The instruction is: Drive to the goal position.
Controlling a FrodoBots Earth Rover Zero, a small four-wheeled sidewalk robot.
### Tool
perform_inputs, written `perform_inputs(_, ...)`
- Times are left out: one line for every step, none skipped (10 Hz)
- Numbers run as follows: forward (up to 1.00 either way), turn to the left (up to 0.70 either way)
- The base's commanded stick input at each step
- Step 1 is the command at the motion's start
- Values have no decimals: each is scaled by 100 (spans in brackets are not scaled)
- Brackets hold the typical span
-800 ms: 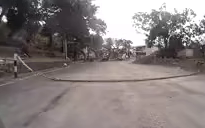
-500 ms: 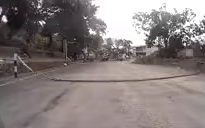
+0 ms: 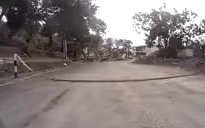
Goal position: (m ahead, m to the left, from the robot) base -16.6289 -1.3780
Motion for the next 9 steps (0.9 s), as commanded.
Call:
perform_inputs(0, -45)
perform_inputs(0, -45)
perform_inputs(0, -45)
perform_inputs(0, -45)
perform_inputs(0, -45)
perform_inputs(0, -45)
perform_inputs(0, -45)
perform_inputs(0, -45)
perform_inputs(0, -45)
